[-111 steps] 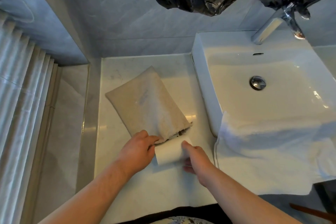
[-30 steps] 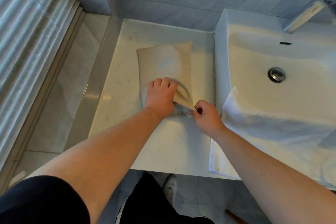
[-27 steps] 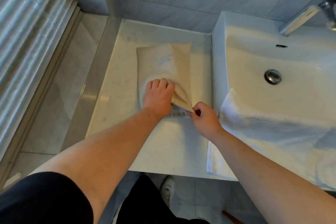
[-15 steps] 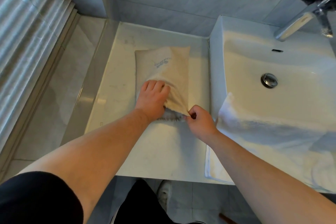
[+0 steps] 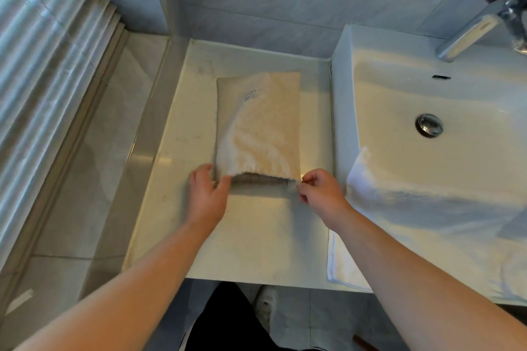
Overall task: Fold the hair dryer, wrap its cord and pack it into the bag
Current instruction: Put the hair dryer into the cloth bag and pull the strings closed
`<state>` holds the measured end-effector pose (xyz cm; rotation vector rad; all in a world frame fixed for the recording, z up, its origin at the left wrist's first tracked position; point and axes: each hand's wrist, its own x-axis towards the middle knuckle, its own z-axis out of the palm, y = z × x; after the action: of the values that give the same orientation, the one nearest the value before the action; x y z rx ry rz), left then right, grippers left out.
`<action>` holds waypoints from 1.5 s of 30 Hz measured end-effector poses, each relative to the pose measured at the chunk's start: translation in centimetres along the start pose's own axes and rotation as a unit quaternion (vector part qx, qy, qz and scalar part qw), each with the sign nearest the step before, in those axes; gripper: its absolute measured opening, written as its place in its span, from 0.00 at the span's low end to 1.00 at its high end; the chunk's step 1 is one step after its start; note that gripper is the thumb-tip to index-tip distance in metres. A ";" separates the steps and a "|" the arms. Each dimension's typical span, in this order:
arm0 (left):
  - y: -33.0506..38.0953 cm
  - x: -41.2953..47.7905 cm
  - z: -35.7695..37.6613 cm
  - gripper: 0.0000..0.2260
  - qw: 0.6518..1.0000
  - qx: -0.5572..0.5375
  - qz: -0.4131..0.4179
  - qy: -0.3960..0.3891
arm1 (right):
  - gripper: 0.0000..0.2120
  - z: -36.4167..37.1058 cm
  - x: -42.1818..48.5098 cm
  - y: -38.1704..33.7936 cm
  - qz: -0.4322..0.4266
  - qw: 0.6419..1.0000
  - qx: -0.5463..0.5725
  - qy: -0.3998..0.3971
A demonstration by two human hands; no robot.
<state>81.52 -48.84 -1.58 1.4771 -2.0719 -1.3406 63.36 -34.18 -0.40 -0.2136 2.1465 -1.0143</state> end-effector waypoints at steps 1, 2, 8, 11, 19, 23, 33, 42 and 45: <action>0.0 -0.3 0.0 0.10 0.997 -0.043 -0.050 -0.034 | 0.05 -0.1 -0.2 0.2 0.000 1.000 -0.018 -0.004; -0.1 -0.3 0.1 0.05 0.994 -0.054 -0.071 -0.071 | 0.06 -0.3 -0.3 0.4 0.006 1.000 -0.020 -0.020; -1.2 1.0 -1.6 0.14 0.960 -0.180 -0.179 -0.117 | 0.11 -0.6 -0.8 0.1 0.048 0.995 0.030 -0.078; -1.2 1.3 -3.0 0.16 0.881 -0.373 -0.267 -0.110 | 0.15 -1.1 -1.2 0.0 0.061 0.995 0.044 -0.060; -1.3 0.7 -4.8 0.14 0.838 -0.444 -0.315 0.045 | 0.10 -2.6 -3.1 2.0 0.157 0.956 0.246 0.026; -1.9 -0.7 -5.4 0.12 0.854 -0.406 -0.318 0.075 | 0.15 -3.7 -4.3 4.1 0.097 0.982 0.142 0.076; -3.0 -3.3 -5.8 0.11 0.878 -0.307 -0.348 0.117 | 0.20 -8.4 -5.5 8.6 0.032 0.980 -0.042 0.189; -2.2 -6.1 -5.5 0.10 0.987 0.051 -0.144 -0.054 | 0.11 -5.2 -10.1 7.9 -0.045 0.947 -0.251 0.196; -0.6 -6.4 -6.2 0.13 0.993 0.065 -0.091 -0.042 | 0.09 -2.4 -11.8 7.3 -0.109 0.973 -0.170 0.110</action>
<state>88.77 -46.68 3.08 1.7285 -2.1580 -1.3779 71.21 -22.72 1.83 -0.5319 2.5382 -0.8120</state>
